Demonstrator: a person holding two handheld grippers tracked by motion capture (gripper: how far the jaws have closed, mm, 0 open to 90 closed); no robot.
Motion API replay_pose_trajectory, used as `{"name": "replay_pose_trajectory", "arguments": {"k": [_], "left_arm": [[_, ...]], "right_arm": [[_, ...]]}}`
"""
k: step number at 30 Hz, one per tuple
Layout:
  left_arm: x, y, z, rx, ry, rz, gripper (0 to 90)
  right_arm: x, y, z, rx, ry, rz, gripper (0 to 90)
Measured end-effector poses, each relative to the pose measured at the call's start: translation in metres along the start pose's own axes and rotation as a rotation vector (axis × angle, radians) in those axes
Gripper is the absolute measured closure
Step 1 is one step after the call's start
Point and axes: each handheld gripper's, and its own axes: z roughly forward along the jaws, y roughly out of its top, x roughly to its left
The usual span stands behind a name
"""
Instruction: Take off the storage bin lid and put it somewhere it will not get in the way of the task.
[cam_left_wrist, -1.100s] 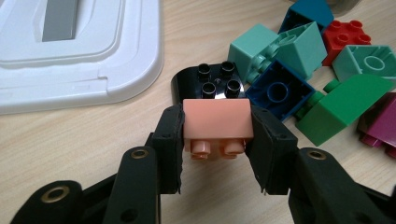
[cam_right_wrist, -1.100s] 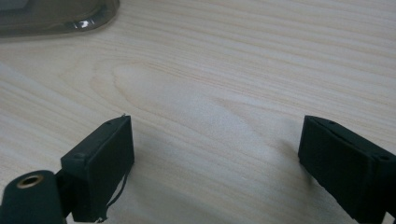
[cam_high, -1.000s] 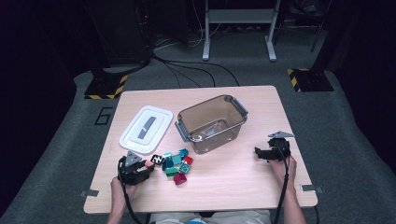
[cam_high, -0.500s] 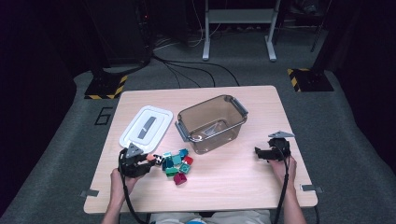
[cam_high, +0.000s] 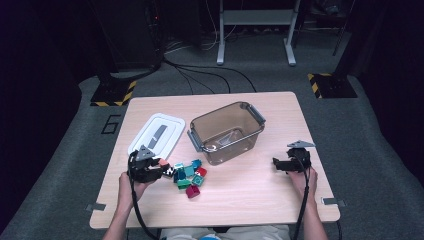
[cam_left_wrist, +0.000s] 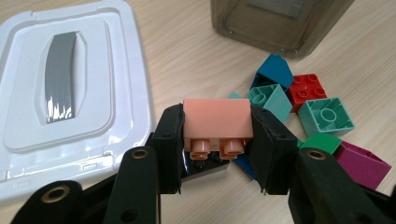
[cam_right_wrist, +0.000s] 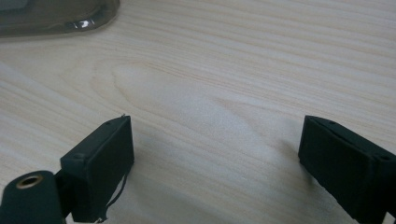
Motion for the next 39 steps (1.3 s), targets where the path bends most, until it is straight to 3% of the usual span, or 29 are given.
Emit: {"name": "replay_pose_trajectory", "arguments": {"k": [25, 39], "left_arm": [[0.003, 0.041, 0.001, 0.022, -0.051, 0.073, 58.7], [0.003, 0.06, 0.002, 0.033, -0.073, 0.091, 58.7]], "right_arm": [[0.0, 0.0, 0.0, 0.001, 0.004, -0.002, 8.8], [0.0, 0.0, 0.0, 0.001, 0.003, -0.003, 8.9]]}}
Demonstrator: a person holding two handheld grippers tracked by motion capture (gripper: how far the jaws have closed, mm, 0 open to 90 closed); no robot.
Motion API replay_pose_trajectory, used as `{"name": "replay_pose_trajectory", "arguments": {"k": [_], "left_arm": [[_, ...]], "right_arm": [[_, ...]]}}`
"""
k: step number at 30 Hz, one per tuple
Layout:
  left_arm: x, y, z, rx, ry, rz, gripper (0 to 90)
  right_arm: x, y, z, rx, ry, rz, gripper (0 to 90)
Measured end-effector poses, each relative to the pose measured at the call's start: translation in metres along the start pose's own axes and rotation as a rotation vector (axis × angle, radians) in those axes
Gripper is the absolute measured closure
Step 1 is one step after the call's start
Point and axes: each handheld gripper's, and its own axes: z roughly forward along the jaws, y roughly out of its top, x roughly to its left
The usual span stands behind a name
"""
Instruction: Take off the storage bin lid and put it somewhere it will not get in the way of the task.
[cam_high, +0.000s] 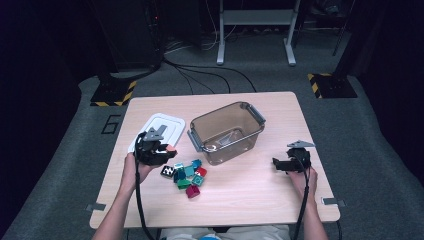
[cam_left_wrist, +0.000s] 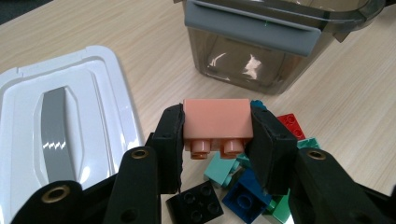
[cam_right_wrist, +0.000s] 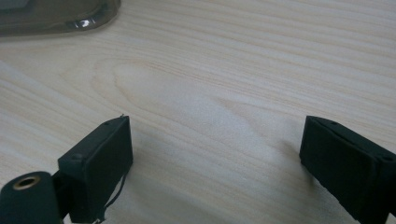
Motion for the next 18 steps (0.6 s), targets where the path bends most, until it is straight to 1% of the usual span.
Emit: {"name": "replay_pose_trajectory", "arguments": {"k": [11, 12, 14, 15, 18], "left_arm": [[0.003, 0.016, -0.002, 0.008, -0.017, 0.019, 58.7], [0.002, 0.017, -0.002, 0.003, -0.014, 0.015, 58.7], [0.002, 0.02, -0.003, 0.006, -0.013, 0.026, 58.7], [0.002, 0.022, -0.003, 0.005, -0.013, 0.025, 58.7], [0.003, 0.028, -0.005, 0.004, -0.021, 0.027, 58.7]], "right_arm": [[0.0, 0.0, 0.0, 0.001, 0.0, -0.003, 9.0], [0.0, 0.0, 0.0, 0.001, 0.0, -0.003, 9.0], [0.0, 0.0, 0.0, 0.001, -0.001, -0.004, 9.0], [0.0, 0.0, 0.0, 0.001, 0.0, -0.003, 9.0], [0.0, 0.0, 0.0, 0.001, -0.001, -0.003, 9.0]]}}
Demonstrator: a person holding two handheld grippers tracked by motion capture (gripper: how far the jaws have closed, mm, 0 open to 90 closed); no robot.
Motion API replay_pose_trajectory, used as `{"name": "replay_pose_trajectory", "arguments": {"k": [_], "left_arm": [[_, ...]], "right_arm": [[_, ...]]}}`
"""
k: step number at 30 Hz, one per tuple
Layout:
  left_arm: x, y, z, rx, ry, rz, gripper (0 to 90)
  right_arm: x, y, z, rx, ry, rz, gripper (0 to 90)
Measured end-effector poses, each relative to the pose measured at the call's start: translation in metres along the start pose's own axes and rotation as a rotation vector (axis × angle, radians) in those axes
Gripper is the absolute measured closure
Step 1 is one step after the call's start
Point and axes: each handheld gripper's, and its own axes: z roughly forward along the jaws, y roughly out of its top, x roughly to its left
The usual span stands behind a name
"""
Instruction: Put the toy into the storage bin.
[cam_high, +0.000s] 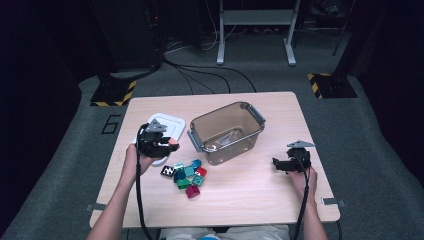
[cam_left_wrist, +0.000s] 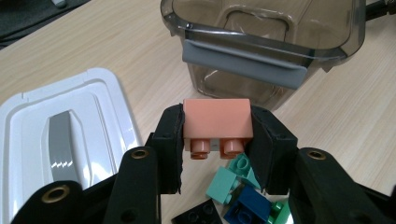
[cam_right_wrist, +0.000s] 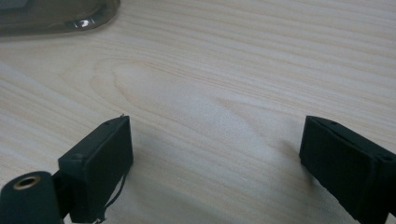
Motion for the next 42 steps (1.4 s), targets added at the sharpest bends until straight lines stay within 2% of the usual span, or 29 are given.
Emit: {"name": "replay_pose_trajectory", "arguments": {"k": [11, 22, 30, 42], "left_arm": [[0.001, 0.024, -0.003, -0.009, -0.014, 0.026, 58.7], [0.0, 0.057, -0.001, -0.016, -0.027, 0.063, 58.7], [-0.003, 0.076, 0.007, -0.021, -0.029, 0.088, 58.7], [-0.006, 0.096, 0.026, 0.008, -0.046, 0.117, 58.6]], "right_arm": [[0.0, 0.0, 0.0, 0.0, 0.0, 0.0, 9.0], [0.0, 0.0, 0.0, 0.0, 0.0, 0.0, 9.0], [0.0, 0.0, 0.0, 0.0, 0.0, 0.0, 9.0], [0.0, 0.0, 0.0, 0.0, 0.0, 0.0, 9.0]]}}
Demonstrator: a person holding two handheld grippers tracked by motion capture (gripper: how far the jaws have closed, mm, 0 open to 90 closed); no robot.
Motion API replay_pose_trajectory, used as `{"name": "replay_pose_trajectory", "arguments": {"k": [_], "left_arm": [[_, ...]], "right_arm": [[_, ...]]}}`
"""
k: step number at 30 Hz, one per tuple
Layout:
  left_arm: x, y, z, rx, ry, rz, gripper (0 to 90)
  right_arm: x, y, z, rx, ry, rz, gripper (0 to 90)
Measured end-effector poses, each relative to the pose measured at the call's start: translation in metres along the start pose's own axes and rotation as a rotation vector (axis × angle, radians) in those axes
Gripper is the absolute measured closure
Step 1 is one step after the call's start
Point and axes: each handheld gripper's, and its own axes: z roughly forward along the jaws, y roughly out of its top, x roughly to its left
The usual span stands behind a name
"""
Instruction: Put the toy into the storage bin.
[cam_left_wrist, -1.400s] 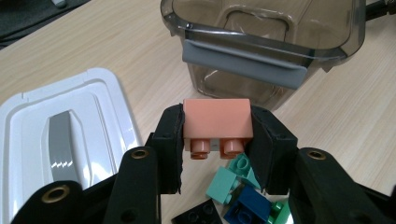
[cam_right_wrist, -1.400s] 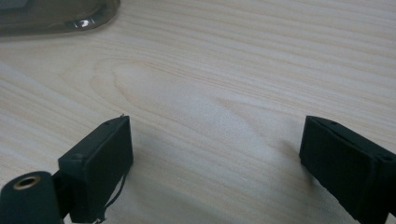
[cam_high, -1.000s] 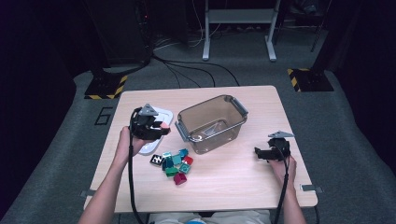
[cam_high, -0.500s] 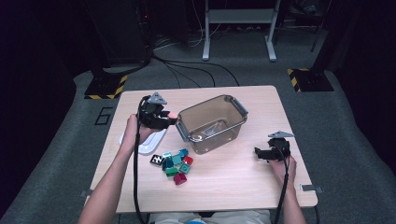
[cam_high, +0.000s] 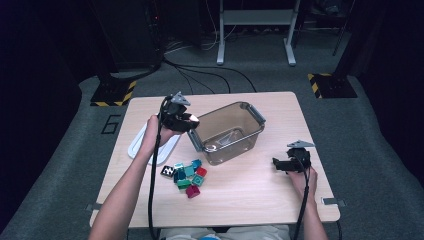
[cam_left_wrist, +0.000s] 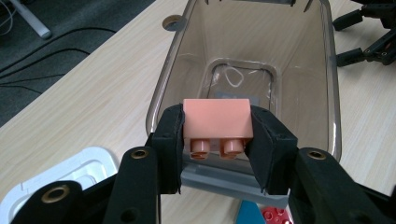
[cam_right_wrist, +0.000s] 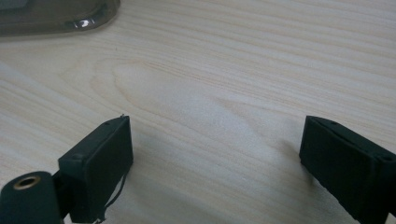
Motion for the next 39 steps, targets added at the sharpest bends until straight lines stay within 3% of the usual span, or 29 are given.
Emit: {"name": "replay_pose_trajectory", "arguments": {"k": [21, 39], "left_arm": [[-0.007, 0.027, 0.042, 0.065, -0.047, 0.023, 58.6], [-0.001, 0.029, 0.081, 0.153, -0.077, -0.001, 58.5]], "right_arm": [[0.0, 0.0, 0.0, 0.0, 0.0, 0.001, 9.0], [0.0, 0.0, 0.0, -0.002, 0.001, 0.002, 9.0]]}}
